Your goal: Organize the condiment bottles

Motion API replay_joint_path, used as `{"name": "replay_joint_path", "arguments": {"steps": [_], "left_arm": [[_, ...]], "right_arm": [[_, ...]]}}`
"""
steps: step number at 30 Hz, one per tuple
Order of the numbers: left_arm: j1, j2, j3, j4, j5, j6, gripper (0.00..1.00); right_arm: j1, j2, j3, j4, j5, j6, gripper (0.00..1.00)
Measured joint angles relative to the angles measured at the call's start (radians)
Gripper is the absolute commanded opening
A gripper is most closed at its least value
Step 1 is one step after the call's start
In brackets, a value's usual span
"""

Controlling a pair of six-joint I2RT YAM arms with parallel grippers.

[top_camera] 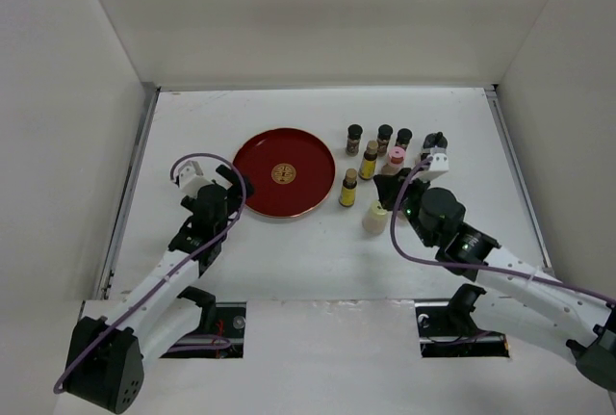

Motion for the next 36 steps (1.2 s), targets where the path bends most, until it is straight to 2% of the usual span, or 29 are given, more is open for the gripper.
{"name": "replay_joint_path", "arguments": {"steps": [6,12,17,22,28,36], "left_arm": [[0.084,-0.022,-0.065,0.022,0.000,-0.060,1.00],[0.153,-0.068,-0.120,0.071,-0.008,-0.112,1.00],[0.158,-0.059,-0.143,0.121,-0.014,-0.156,1.00],[0.147,0.010,-0.164,0.186,0.005,-0.188,1.00],[0.113,0.023,-0.196,0.246,0.030,-0.203,1.00],[0.094,0.047,-0.209,0.296,0.035,-0.208,1.00]], "right_arm": [[0.001,0.023,0.043,-0.114,0.000,-0.009,0.24],[0.001,0.082,0.090,-0.189,0.000,-0.031,0.44],[0.001,0.175,0.150,-0.213,0.000,-0.056,0.59],[0.001,0.274,0.231,-0.220,0.000,-0.088,0.61],[0.000,0.435,0.346,-0.218,0.002,-0.117,0.60],[0.000,0.563,0.385,-0.227,0.035,-0.135,0.59]]}}
